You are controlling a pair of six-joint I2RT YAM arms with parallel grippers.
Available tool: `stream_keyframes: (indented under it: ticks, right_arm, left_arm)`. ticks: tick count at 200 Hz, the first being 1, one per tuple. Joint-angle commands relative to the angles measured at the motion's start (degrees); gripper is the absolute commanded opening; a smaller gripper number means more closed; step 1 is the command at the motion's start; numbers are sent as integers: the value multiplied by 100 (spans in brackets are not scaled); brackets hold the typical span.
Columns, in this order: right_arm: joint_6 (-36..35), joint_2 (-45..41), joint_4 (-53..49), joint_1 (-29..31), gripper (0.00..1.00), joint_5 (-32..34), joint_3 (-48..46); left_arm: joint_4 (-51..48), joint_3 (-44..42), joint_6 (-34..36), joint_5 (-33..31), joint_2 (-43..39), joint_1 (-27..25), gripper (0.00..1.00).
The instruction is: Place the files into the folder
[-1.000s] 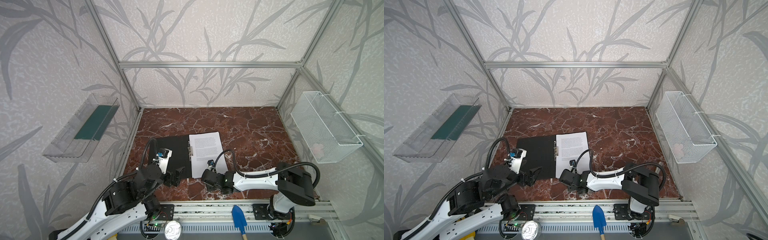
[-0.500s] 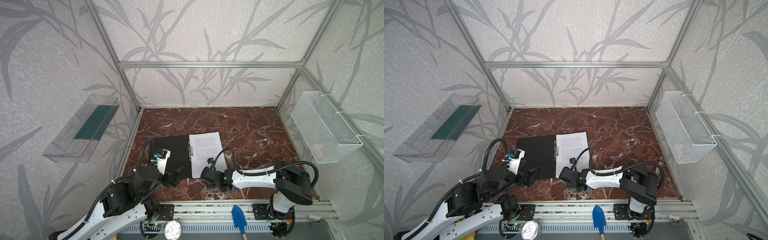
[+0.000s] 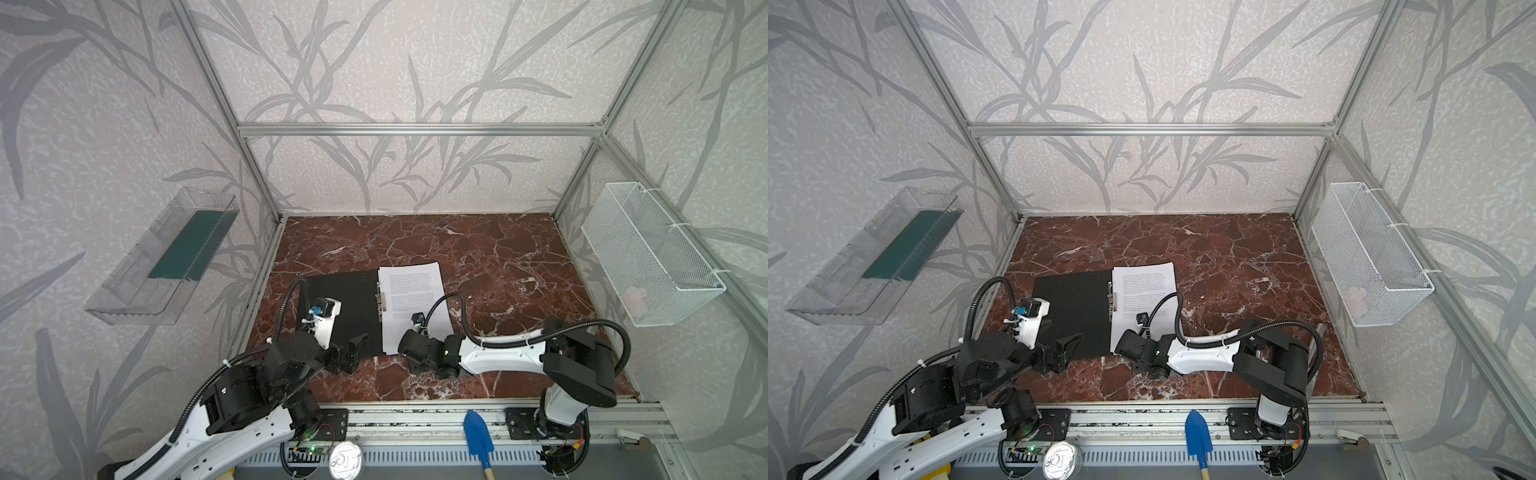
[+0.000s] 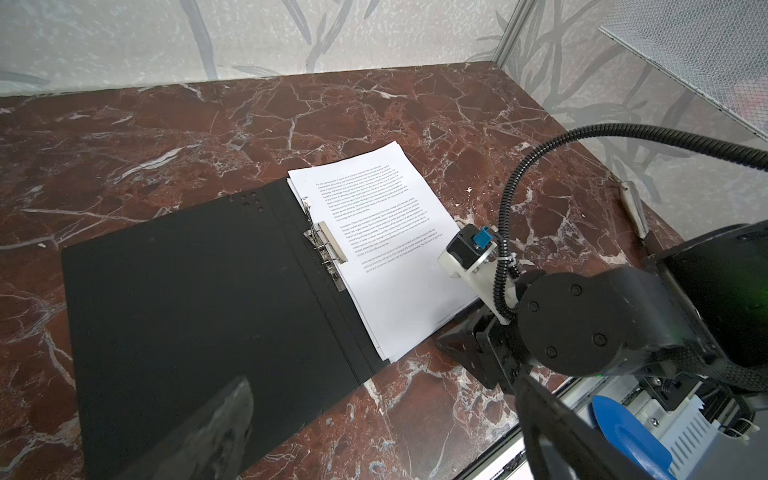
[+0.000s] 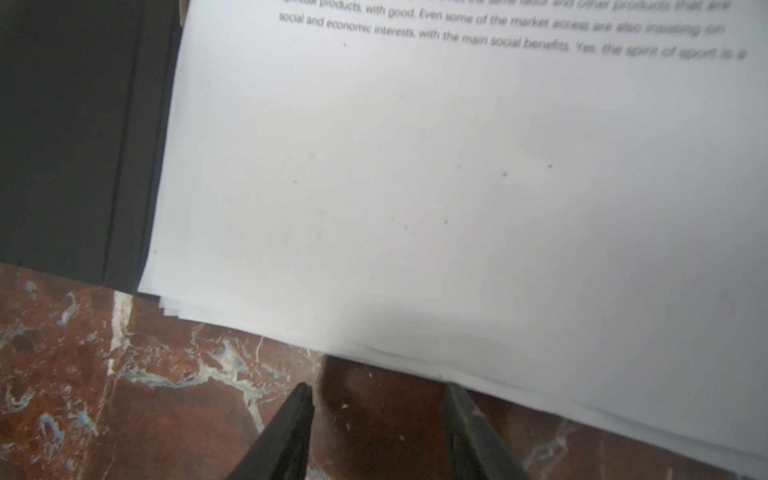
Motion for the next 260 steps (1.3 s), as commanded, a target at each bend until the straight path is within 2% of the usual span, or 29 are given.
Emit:
stream_keyframes:
  ticks: [1, 32, 53, 72, 78, 83, 99, 124, 136, 148, 169, 193, 218, 260]
  right_arm:
    - [-69, 127, -155, -44, 52, -103, 20]
    - [-404, -16, -149, -49, 56, -292, 65]
    - [-756, -421, -93, -49, 62, -416, 66]
    - [-1229, -725, 230, -69, 81, -288, -32]
    - [-1442, -773, 387, -142, 89, -390, -53]
    - [-1580, -779, 459, -273, 92, -586, -24]
    - [-1996, -646, 542, -729, 94, -1132, 244]
    - [-2563, -203, 507, -1254, 92, -1481, 1029]
    - [-2717, 170, 532, -1444, 90, -1739, 1452]
    - [-2818, 538, 610, -1657, 90, -2289, 1892]
    - [-2880, 1227, 783, -1982, 91, -3152, 2603]
    - [-2844, 1867, 830, -2172, 91, -3732, 3324]
    - [-2823, 2250, 778, -2204, 89, -3997, 3829]
    - [-2603, 2602, 955, -2343, 88, -4427, 4119]
  left_arm:
    - [-65, -36, -45, -33, -70, 5, 99]
    - [-59, -38, -59, -42, -74, 5, 99]
    - [-32, -47, -116, -56, -96, 4, 99]
    - [72, -90, -357, -97, -157, 22, 99]
    - [137, -120, -439, -73, -182, 31, 99]
    - [207, -149, -506, -69, -199, 40, 99]
    - [374, -315, -777, -328, -326, 49, 99]
    - [541, -518, -1073, -618, -387, 66, 99]
    - [675, -631, -1179, -624, -297, 73, 99]
    - [787, -737, -1302, -606, -120, 99, 99]
    - [1232, -1002, -1466, -192, 204, 306, 99]
    - [1807, -1324, -1668, 785, 398, 1081, 99]
    - [2430, -1682, -1957, 1925, 494, 2238, 99]
    - [3953, -2470, -2917, 3661, 871, 4173, 99]
